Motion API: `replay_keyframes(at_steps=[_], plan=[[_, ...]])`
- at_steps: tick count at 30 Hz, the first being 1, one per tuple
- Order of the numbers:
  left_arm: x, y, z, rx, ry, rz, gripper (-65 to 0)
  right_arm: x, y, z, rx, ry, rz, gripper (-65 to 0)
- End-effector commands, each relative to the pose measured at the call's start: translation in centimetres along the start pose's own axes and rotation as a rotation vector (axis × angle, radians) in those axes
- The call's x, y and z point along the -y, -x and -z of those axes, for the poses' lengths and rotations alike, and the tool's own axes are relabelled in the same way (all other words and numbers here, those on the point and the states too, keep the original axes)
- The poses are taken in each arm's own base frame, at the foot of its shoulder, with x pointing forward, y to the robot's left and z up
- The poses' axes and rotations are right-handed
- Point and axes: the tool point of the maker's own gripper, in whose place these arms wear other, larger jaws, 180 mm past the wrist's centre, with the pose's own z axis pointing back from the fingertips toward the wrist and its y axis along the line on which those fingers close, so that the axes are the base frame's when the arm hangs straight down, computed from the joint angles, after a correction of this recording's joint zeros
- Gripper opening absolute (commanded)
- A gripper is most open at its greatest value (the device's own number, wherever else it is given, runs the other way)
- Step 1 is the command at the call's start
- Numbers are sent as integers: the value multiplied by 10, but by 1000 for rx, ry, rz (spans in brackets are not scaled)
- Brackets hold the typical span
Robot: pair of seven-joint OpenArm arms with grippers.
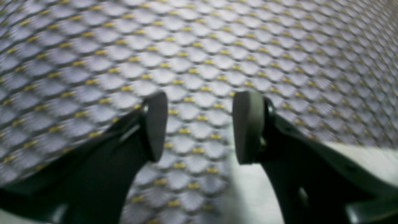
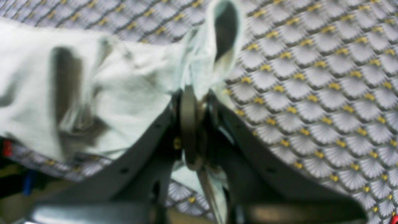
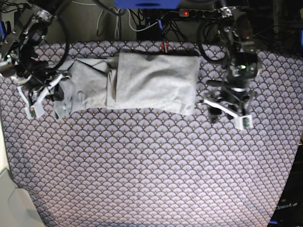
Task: Fold the T-shirt properly
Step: 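Lift the shirt end with the right gripper and fold it over the bundle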
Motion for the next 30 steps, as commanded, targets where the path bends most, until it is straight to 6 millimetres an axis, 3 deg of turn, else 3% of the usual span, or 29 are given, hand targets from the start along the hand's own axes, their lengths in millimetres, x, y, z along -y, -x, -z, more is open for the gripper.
replay_keyframes(at_steps=[1, 10, 15, 25, 30], plan=[[-3, -17, -2, 57, -5, -7, -319, -9, -17, -4, 60, -24, -22, -650], [-74, -21, -20, 62, -158, 27, -319, -98, -31, 21, 84, -247, -42, -650], [-92, -22, -27, 60, -198, 40, -319, -148, -51, 26, 124, -368, -88, -650], [-125, -18, -42, 51, -279, 35, -319, -221, -61, 22, 184, -557, -200, -650], [-129, -19, -43, 52, -285, 48, -319, -260, -64, 22, 200, -660, -186, -650]])
